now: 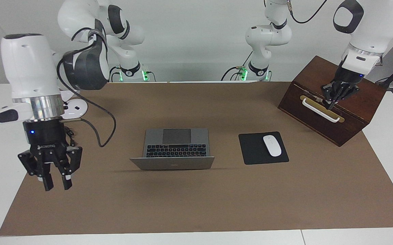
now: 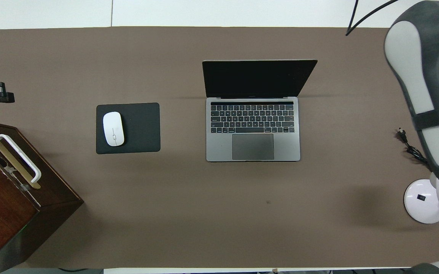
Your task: Close laptop with both arms
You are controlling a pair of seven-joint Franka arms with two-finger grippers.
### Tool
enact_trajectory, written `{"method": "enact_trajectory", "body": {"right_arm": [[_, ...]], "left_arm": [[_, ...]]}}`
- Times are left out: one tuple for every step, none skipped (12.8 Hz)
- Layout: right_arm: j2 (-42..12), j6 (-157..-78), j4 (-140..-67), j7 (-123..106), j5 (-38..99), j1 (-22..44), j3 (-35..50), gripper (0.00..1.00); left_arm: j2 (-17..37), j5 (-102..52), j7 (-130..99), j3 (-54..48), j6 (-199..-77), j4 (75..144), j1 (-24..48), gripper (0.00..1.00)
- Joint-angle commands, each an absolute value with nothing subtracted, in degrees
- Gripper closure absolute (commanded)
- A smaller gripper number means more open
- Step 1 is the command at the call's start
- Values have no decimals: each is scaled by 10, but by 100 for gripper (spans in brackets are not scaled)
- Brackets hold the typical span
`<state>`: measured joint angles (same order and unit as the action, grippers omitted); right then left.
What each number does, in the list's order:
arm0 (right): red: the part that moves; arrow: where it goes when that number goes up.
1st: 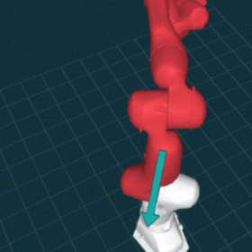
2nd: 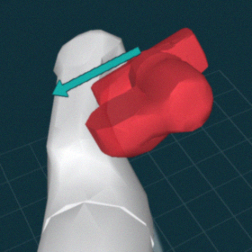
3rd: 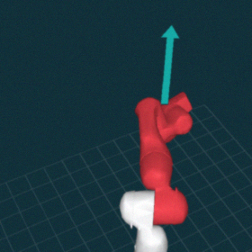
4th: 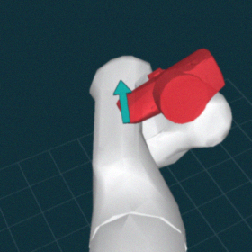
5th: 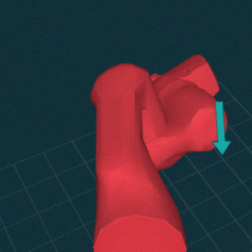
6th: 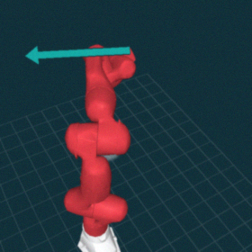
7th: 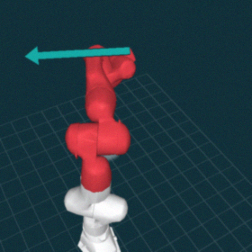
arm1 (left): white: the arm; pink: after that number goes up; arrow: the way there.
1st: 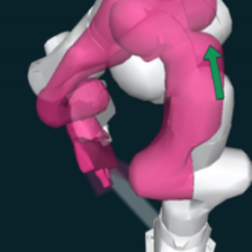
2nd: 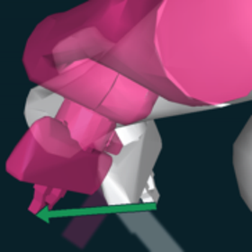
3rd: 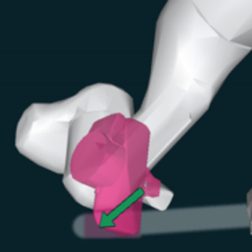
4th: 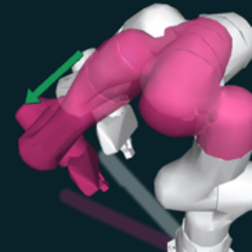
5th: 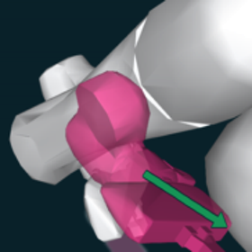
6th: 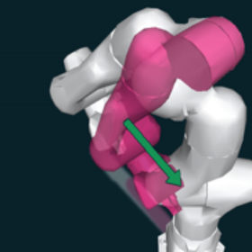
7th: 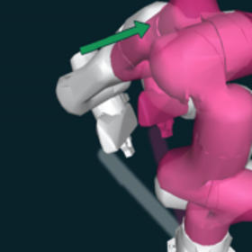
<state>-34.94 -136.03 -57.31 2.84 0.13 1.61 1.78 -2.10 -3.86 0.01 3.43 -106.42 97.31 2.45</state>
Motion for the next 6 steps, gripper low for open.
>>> {"method": "enact_trajectory", "body": {"right_arm": [[-387, -1399, -542, 52, -44, 38, 21, 100], [-394, -1404, -541, 54, -58, 51, 20, 100], [-398, -1401, -541, 67, -70, 65, 17, 100], [-400, -1396, -541, 88, -89, 83, 10, 100], [-404, -1390, -541, 107, -106, 101, 3, 100], [-407, -1384, -541, 128, -112, 125, -6, 100]], "left_arm": [[-32, -30, -3, 30, -1085, 994, 19, 100], [-33, -30, -1, 30, -1091, 1000, 23, 100], [-39, -30, -1, 29, -1107, 1015, 28, 100], [-47, -31, -2, 26, -1129, 1041, 30, 100], [-60, -32, -3, 24, -1162, 1071, 43, 100], [-72, -32, -4, 24, -1194, 1102, 61, 100]]}}
